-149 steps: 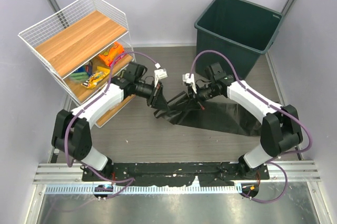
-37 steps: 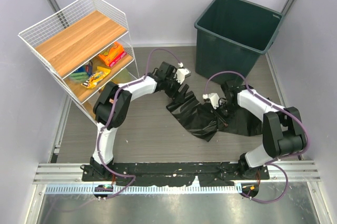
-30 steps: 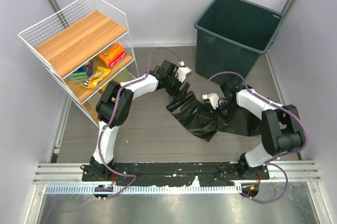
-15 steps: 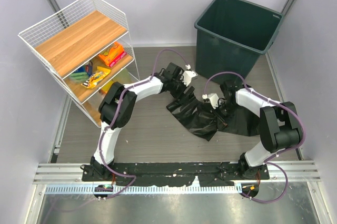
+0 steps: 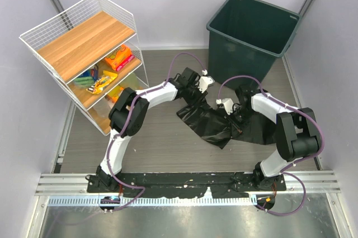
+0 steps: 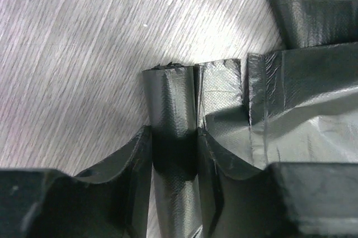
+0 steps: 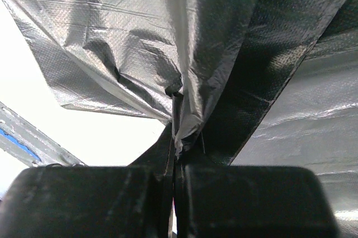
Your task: Put the trash bags into the trash bin
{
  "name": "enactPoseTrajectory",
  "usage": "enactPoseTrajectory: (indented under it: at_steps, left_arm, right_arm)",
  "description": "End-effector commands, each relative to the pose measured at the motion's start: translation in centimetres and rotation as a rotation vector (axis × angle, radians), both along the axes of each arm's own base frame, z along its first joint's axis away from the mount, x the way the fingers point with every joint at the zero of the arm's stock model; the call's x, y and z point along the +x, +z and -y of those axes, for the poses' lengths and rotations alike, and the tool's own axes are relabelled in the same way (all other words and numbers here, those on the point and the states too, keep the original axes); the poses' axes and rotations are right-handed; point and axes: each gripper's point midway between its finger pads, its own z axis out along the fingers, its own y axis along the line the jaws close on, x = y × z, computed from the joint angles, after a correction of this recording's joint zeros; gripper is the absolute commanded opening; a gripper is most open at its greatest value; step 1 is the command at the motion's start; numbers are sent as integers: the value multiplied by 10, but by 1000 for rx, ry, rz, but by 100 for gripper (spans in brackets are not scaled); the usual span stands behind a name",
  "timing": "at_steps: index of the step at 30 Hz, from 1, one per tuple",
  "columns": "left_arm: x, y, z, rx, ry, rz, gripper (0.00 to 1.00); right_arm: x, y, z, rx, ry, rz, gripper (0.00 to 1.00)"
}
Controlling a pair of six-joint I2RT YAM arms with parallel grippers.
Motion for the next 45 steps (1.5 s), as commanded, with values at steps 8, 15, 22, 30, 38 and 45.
enactPoseTrajectory:
  at_steps: [8, 15, 22, 30, 38, 45]
  left_arm:
    - [-25, -14, -22, 53, 11, -100, 0]
    - [-27, 40, -28, -150, 10, -112, 0]
    - [-47, 91, -35, -298, -46, -69, 0]
    - [-60, 123, -38, -358, -54, -39, 0]
    - [-69, 135, -42, -373, -74, -25, 0]
    - [-71, 147, -41, -398, -73, -19, 0]
  right_arm:
    - [10, 12, -3, 26, -9, 62, 1]
    - [22, 37, -21, 126, 13, 84, 20]
    - [40, 68, -47, 271, 46, 94, 46]
    - [63, 95, -97, 413, 135, 120, 77]
    - [76, 91, -119, 507, 205, 117, 85]
    - [62, 76, -146, 577, 281, 80, 86]
